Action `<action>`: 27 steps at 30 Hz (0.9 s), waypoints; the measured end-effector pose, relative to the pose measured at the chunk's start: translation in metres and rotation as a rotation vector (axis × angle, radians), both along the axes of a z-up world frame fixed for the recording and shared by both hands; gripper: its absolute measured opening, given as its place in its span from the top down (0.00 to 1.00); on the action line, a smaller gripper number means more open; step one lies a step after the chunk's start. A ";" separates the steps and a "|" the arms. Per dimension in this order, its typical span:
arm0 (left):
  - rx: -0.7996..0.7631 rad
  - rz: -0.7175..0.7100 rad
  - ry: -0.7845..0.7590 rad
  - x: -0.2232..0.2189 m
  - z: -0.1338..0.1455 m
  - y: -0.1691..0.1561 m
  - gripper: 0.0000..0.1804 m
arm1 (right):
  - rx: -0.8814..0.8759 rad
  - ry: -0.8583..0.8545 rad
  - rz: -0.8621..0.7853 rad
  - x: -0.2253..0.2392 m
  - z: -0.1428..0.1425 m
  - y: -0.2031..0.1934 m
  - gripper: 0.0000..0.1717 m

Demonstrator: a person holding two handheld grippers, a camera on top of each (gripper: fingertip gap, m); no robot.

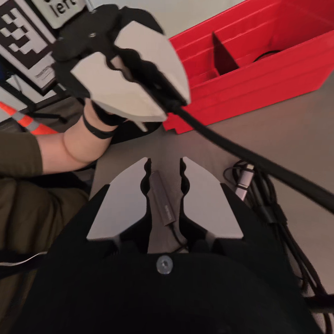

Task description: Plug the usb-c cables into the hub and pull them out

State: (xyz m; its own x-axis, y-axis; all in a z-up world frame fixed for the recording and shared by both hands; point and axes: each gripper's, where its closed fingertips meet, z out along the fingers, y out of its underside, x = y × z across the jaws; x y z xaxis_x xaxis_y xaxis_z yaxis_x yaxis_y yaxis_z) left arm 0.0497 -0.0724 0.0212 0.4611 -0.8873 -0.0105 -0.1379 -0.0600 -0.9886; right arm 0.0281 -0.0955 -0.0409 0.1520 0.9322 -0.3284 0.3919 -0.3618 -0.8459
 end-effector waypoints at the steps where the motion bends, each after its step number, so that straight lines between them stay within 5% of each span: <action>1: 0.005 -0.009 -0.002 0.001 0.001 -0.003 0.93 | 0.028 0.016 -0.025 -0.002 -0.001 0.005 0.79; 5: 0.028 -0.047 0.009 0.004 0.005 -0.014 0.93 | 0.121 0.077 -0.118 -0.006 0.006 0.019 0.65; 11: 0.022 -0.124 0.006 0.010 0.003 -0.030 0.93 | 0.265 0.319 -0.172 -0.007 0.032 0.023 0.64; 15: 0.036 -0.144 0.013 0.010 0.005 -0.035 0.93 | 0.442 0.433 -0.122 0.001 0.048 0.015 0.65; 22: 0.007 -0.209 -0.065 0.009 0.015 -0.044 0.93 | 0.428 0.632 -0.028 0.012 0.076 -0.006 0.65; 27: -0.010 -0.267 -0.076 0.010 0.016 -0.053 0.93 | 0.390 0.692 0.078 0.019 0.086 -0.019 0.76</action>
